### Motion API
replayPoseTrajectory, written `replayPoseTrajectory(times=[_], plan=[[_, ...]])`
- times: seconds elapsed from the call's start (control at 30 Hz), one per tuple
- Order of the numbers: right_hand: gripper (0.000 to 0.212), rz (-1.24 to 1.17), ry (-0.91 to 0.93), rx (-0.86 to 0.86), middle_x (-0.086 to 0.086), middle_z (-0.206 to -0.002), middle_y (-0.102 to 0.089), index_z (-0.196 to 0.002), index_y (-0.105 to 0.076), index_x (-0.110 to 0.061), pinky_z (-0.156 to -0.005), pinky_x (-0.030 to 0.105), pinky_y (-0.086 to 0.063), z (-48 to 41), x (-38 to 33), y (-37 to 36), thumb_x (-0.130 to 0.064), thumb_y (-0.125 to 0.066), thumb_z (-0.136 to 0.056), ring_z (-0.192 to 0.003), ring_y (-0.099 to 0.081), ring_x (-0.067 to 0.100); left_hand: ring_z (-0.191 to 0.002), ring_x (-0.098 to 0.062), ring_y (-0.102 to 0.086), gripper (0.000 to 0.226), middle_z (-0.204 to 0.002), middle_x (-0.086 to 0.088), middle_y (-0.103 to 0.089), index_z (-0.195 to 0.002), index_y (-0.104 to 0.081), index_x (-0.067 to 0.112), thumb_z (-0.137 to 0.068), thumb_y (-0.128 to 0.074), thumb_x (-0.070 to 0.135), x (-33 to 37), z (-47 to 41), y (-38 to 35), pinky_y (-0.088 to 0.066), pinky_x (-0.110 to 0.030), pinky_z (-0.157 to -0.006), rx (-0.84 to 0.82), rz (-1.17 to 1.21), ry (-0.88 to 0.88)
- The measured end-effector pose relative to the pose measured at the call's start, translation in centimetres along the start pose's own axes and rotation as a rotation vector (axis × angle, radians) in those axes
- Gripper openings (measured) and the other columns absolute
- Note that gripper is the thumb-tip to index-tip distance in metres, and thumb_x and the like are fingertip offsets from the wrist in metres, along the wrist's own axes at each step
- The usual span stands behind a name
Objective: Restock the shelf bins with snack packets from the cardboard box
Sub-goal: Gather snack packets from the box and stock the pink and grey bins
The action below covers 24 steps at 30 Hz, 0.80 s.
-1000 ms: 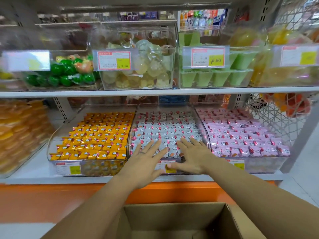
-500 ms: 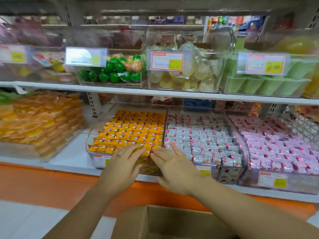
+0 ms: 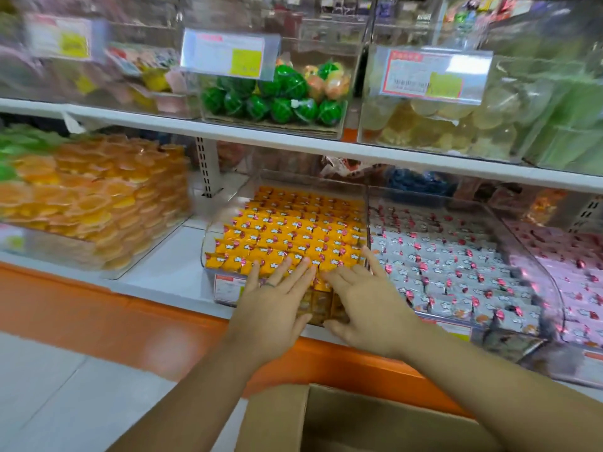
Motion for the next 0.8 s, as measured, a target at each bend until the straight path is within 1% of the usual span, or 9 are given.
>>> replayPoseTrajectory(times=[0.1, 0.17, 0.27, 0.33, 0.37, 0.47, 0.57, 0.63, 0.8], plan=[[0.062, 0.012, 0.005, 0.017, -0.004, -0.108, -0.067, -0.116, -0.064, -0.018, -0.116, 0.045, -0.004, 0.3, 0.5, -0.5, -0.054, -0.06, -0.065, -0.096, -0.065, 0.016, -0.147, -0.017, -0.001, 0.075, -0.158, 0.01, 0.001, -0.152, -0.004, 0.027, -0.093, -0.042, 0.054, 0.3, -0.7, -0.1, 0.002, -0.058, -0.114, -0.035, 0.003, 0.015], [0.061, 0.038, 0.013, -0.026, -0.005, -0.107, -0.067, -0.116, -0.064, -0.018, -0.117, 0.047, -0.008, 0.1, 0.5, -0.3, -0.054, -0.061, -0.067, -0.094, -0.065, 0.015, -0.147, -0.017, 0.007, 0.077, -0.159, 0.01, 0.008, -0.152, 0.002, 0.027, -0.093, -0.039, 0.057, 0.8, -1.2, 0.2, 0.004, -0.058, -0.115, -0.061, -0.025, 0.022], [0.063, 0.017, 0.042, -0.049, -0.003, -0.126, -0.06, -0.13, -0.055, -0.019, -0.115, 0.041, -0.001, -0.3, 0.3, 0.9, -0.057, -0.05, -0.08, -0.118, -0.054, 0.018, -0.147, -0.016, 0.006, 0.075, -0.159, 0.009, 0.008, -0.152, 0.0, 0.027, -0.094, -0.037, 0.057, 0.5, -1.0, 0.6, 0.004, -0.054, -0.116, -0.053, 0.031, -0.014], [0.063, -0.064, 0.045, 0.016, 0.0, -0.136, -0.054, -0.135, -0.05, -0.018, -0.115, 0.037, -0.014, -0.7, -0.4, 1.7, -0.054, -0.048, -0.084, -0.127, -0.047, 0.021, -0.147, -0.015, -0.008, 0.067, -0.16, 0.008, -0.006, -0.152, -0.012, 0.027, -0.095, -0.036, 0.052, -0.7, -0.2, 1.0, -0.004, -0.048, -0.119, 0.012, 0.133, -0.02], [0.062, -0.109, 0.036, 0.036, 0.001, -0.141, -0.048, -0.139, -0.046, -0.017, -0.114, 0.035, -0.02, -0.9, -1.1, 1.9, -0.051, -0.05, -0.087, -0.131, -0.042, 0.022, -0.144, -0.017, -0.022, 0.062, -0.157, 0.005, -0.022, -0.15, -0.025, 0.025, -0.094, -0.037, 0.048, -1.7, 0.4, 1.4, -0.016, -0.046, -0.118, 0.088, 0.195, 0.003], [0.067, -0.172, 0.052, 0.023, 0.001, -0.155, -0.026, -0.149, -0.026, -0.017, -0.115, 0.03, -0.018, -1.4, -3.3, 1.1, -0.045, -0.048, -0.093, -0.141, -0.022, 0.019, -0.117, -0.022, -0.055, 0.047, -0.129, 0.0, -0.057, -0.131, -0.056, 0.018, -0.089, -0.045, 0.035, -5.2, 2.0, 1.9, -0.048, -0.041, -0.093, 0.319, 0.259, 0.154], [0.076, -0.148, 0.046, -0.033, 0.004, -0.16, -0.002, -0.152, -0.005, -0.014, -0.117, 0.031, 0.0, -2.1, -4.3, -0.3, -0.048, -0.042, -0.096, -0.147, -0.001, 0.019, -0.107, -0.025, -0.061, 0.049, -0.122, -0.004, -0.061, -0.124, -0.061, 0.016, -0.09, -0.035, 0.041, -6.8, 2.8, 1.1, -0.053, -0.039, -0.082, 0.3, 0.18, 0.228], [0.081, -0.168, 0.014, -0.076, 0.003, -0.16, 0.008, -0.151, 0.004, -0.014, -0.117, 0.032, 0.004, -2.5, -4.3, -1.2, -0.052, -0.04, -0.095, -0.147, 0.007, 0.018, -0.106, -0.03, -0.061, 0.056, -0.123, -0.006, -0.06, -0.126, -0.06, 0.018, -0.089, -0.033, 0.049, -6.8, 2.6, 0.3, -0.054, -0.04, -0.081, 0.266, 0.094, 0.222], [0.084, -0.216, 0.015, -0.034, 0.0, -0.158, -0.014, -0.152, -0.009, -0.018, -0.119, 0.033, -0.008, -3.4, -4.3, -1.6, -0.052, -0.051, -0.088, -0.145, -0.01, 0.018, -0.106, -0.033, -0.062, 0.072, -0.129, -0.011, -0.057, -0.134, -0.053, 0.017, -0.084, -0.035, 0.064, -6.4, 1.6, -0.3, -0.055, -0.041, -0.081, 0.227, -0.003, 0.205]])
Point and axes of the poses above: each hand's wrist, its own z-axis away from the middle knuckle, its own y-axis out of the back of the hand, x = y × z, the point moved 5 cm from there along -z, towards the middle knuckle
